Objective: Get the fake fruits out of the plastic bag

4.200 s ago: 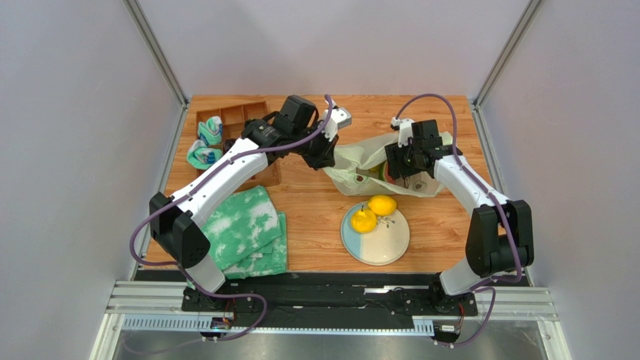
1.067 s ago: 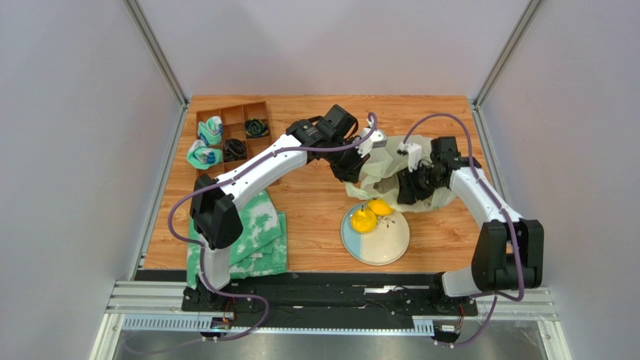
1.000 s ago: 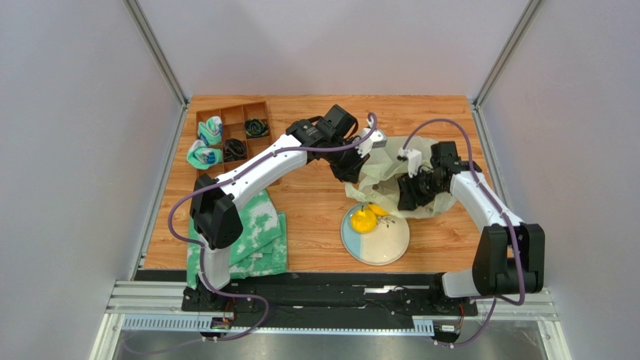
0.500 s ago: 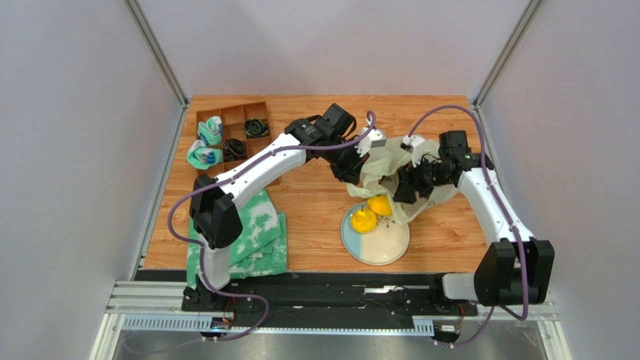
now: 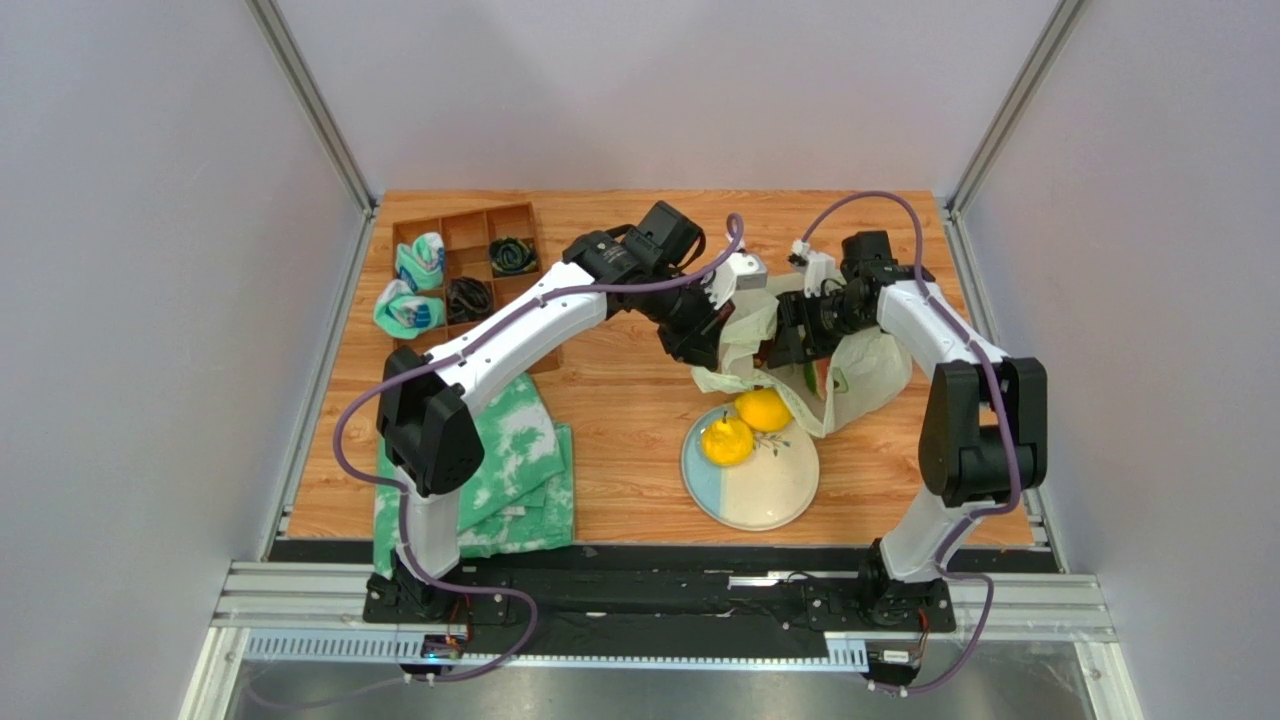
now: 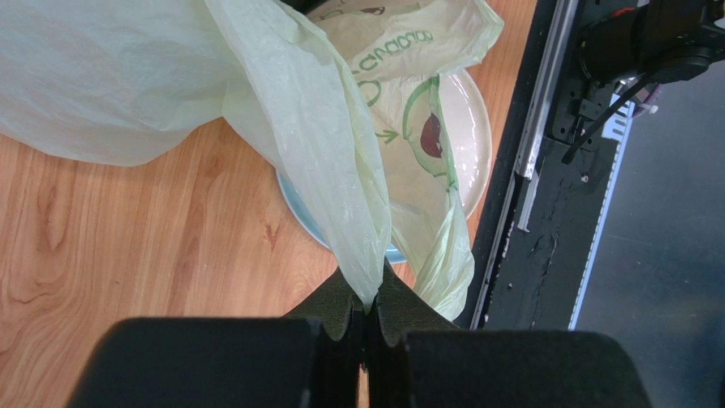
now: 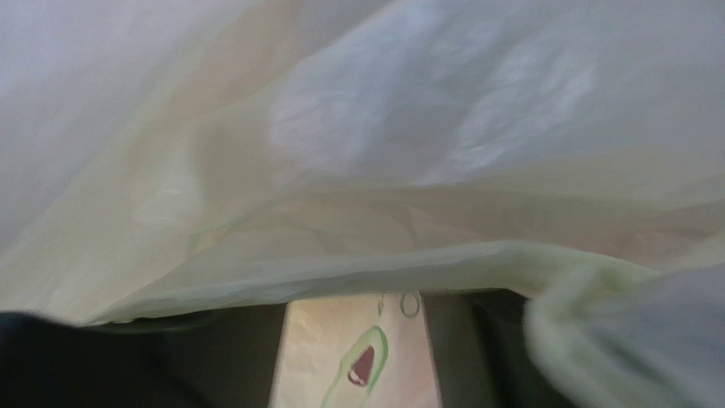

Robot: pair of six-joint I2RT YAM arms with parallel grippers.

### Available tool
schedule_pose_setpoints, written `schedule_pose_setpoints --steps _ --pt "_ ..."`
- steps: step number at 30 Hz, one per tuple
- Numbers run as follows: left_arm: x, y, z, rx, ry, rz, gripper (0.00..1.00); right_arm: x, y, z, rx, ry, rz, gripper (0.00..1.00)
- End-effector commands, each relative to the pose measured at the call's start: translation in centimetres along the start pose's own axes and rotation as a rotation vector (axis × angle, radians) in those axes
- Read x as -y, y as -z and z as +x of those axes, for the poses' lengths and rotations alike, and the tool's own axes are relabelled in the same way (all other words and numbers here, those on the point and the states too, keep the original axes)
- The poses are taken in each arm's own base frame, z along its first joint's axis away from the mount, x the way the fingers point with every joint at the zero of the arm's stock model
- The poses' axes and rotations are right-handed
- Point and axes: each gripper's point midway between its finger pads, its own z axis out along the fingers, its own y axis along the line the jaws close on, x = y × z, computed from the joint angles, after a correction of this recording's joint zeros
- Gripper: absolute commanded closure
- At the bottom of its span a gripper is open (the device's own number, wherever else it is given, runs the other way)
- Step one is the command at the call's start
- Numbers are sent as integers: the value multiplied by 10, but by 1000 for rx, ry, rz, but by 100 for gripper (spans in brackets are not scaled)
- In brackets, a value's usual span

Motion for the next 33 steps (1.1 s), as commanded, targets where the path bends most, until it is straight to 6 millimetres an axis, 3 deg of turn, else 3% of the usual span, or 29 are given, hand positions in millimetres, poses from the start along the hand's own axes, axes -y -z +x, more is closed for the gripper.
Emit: schedule_pose_setpoints --steps 1,2,4,12,18,20,23,25,26,29,33 --pt "14 15 -16 51 -24 40 100 3 -6 -60 141 -71 9 28" --pt "15 15 -15 48 -24 46 100 3 -9 -65 150 -74 0 24" --pt "15 14 -14 45 -21 53 100 5 -21 -68 136 -98 -8 0" --pt "20 8 -21 58 -25 106 100 0 -60 -81 84 -83 3 0" --pt "18 4 -22 55 -23 109 100 8 -88 -90 91 -48 39 0" --pt "17 3 -20 49 -22 104 100 10 -93 -98 122 -29 41 5" --pt "14 3 -17 42 -18 89 100 5 -97 -109 163 13 -11 30" --pt "11 2 -15 35 -16 70 100 0 -89 -117 203 58 -34 40" --pt "10 3 -15 35 -13 62 100 -4 -83 -120 217 69 -60 49" --pt "4 3 -15 31 -15 32 100 -8 -58 -122 243 93 -77 59" --pt "-6 1 -14 23 -25 -4 100 -9 -17 -113 256 132 -75 62"
